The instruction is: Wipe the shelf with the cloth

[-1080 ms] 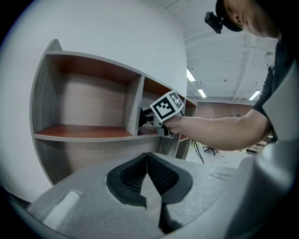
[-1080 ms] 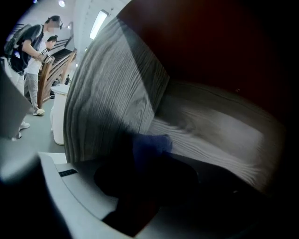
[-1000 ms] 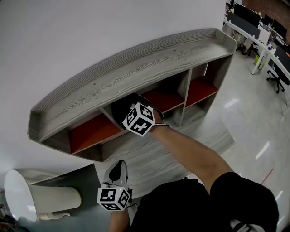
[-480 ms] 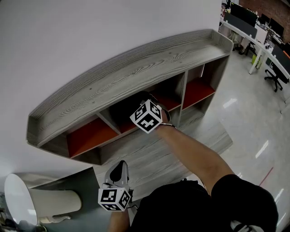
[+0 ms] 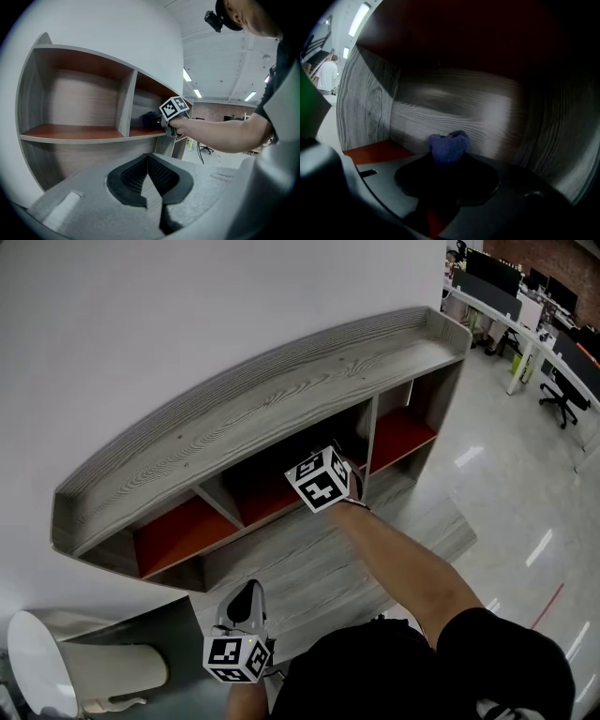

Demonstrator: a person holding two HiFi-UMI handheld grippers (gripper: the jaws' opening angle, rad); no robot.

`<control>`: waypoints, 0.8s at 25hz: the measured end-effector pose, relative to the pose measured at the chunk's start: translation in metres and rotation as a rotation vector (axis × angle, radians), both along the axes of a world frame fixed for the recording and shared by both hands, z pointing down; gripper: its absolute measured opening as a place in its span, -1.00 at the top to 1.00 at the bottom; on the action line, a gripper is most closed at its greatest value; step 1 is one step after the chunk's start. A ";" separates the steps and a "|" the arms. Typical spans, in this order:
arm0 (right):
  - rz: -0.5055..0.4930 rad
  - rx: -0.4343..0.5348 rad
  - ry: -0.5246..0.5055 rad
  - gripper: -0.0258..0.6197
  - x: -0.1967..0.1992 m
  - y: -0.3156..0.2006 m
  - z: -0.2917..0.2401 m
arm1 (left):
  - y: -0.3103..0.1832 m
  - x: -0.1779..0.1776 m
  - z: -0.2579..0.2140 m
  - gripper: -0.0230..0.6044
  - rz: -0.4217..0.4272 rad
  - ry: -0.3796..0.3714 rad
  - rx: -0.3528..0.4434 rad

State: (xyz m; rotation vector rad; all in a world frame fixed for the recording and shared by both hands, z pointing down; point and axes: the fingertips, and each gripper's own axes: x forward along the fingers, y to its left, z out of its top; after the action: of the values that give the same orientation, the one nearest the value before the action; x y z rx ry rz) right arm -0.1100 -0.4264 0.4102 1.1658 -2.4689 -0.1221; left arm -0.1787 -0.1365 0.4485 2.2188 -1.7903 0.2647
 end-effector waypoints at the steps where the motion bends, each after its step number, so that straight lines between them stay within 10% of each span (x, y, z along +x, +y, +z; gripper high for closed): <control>1: 0.022 -0.007 -0.014 0.46 0.006 -0.003 0.000 | 0.000 0.000 0.000 0.90 0.002 0.001 0.000; 20: 0.207 -0.045 -0.154 0.47 0.057 -0.026 -0.002 | 0.000 -0.002 0.001 0.90 0.001 0.002 0.003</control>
State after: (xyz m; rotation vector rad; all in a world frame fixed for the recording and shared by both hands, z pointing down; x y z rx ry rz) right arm -0.0532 -0.4525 0.4082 1.4506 -2.4474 0.0848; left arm -0.1807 -0.1361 0.4491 2.2216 -1.7894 0.2595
